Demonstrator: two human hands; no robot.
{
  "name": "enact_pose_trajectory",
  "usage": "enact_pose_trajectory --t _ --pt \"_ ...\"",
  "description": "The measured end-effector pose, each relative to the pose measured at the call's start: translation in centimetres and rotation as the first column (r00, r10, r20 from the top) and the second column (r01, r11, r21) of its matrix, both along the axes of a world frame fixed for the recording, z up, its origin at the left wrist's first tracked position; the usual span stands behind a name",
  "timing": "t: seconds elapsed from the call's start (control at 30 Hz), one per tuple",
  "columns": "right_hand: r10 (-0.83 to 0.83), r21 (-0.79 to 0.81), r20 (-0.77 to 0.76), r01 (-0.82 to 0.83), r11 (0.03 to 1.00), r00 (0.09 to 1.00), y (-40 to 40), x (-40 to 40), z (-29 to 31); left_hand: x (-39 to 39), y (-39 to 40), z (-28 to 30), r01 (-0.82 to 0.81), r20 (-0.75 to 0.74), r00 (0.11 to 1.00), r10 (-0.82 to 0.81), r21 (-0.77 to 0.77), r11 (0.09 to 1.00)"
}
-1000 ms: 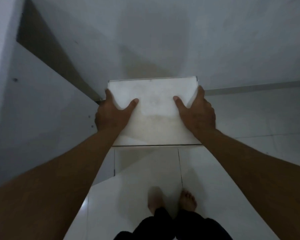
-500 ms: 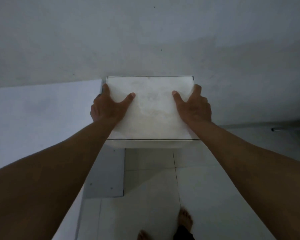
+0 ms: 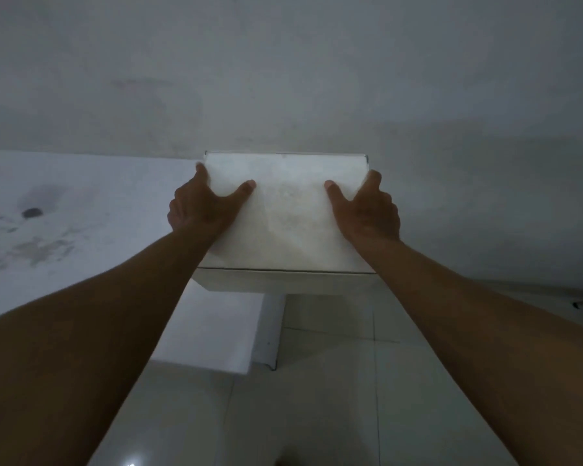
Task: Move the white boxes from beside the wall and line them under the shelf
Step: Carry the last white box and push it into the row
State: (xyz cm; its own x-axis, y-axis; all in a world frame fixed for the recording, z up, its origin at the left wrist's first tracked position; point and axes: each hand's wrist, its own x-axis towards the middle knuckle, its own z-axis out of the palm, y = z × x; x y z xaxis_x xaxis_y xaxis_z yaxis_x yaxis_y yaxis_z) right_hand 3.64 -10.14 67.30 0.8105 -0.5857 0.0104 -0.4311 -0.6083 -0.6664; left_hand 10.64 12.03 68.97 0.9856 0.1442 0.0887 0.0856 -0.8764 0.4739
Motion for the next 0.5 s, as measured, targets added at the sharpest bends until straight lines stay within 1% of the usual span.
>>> enact_pose_trajectory --t 0.13,0.3,0.4,0.5 --pt "0.06 0.011 -0.014 -0.06 0.998 0.998 6.6 -0.4 0.6 -1.7 7.1 0.7 -0.063 -0.013 0.998 0.063 0.016 0.998" --pt "0.115 0.025 -0.005 -0.115 0.993 0.993 17.2 -0.5 1.1 -3.0 18.1 0.6 -0.104 -0.017 0.994 0.104 -0.01 0.994" --pt "0.1 0.05 -0.016 -0.099 0.994 0.995 23.5 -0.6 0.6 -3.7 24.1 0.9 -0.104 -0.027 0.994 0.103 -0.031 0.994" --pt "0.084 0.038 -0.032 -0.083 0.996 0.996 29.7 -0.8 0.3 -4.3 30.0 0.6 -0.095 -0.047 0.995 0.093 -0.029 0.995"
